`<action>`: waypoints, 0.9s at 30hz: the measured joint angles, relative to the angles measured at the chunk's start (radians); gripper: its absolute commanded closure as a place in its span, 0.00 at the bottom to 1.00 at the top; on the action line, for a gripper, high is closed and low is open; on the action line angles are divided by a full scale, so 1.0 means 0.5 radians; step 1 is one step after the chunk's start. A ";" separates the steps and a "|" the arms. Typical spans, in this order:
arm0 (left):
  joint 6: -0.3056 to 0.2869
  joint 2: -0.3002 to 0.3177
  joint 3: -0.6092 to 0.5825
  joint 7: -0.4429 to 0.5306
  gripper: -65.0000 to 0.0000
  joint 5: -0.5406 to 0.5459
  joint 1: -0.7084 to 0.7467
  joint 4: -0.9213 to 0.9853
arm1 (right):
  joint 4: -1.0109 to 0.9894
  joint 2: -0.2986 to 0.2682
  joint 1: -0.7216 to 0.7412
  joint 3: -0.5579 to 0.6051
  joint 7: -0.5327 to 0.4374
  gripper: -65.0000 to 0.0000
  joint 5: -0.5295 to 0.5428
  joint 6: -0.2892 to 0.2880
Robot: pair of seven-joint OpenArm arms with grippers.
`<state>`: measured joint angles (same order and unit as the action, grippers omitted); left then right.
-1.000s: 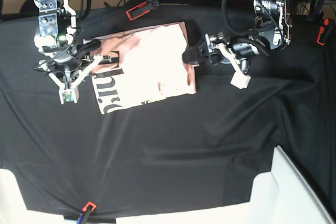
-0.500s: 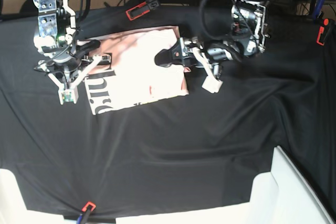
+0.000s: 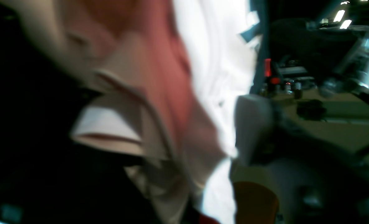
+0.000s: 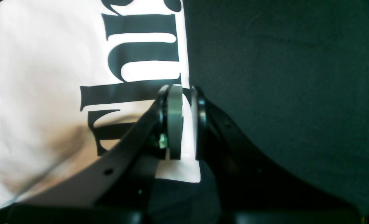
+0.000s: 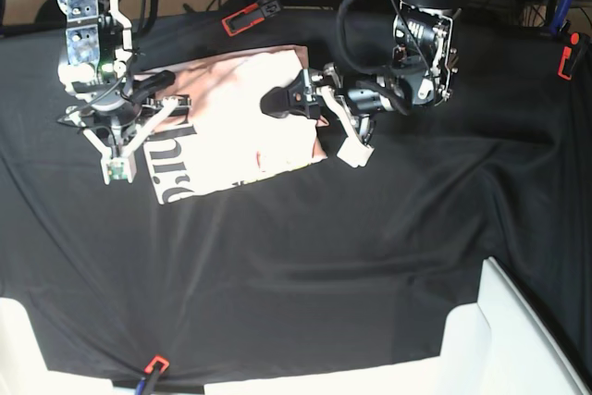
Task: Fold the T-shirt properly
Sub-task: 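Lower the left gripper onto the folded shirt's edge and grasp it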
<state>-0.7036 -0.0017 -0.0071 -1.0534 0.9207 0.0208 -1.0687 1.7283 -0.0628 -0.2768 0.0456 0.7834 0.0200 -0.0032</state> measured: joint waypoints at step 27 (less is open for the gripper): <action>0.095 0.116 0.314 -0.060 0.56 -0.047 0.199 -0.285 | -0.007 -0.034 0.016 0.005 -0.002 0.92 0.005 -0.006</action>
<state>-0.6563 0.0563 0.1501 -1.0836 0.8974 0.1204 -1.2110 1.7248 -0.0795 -0.2687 0.0479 0.7822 0.0227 -0.0063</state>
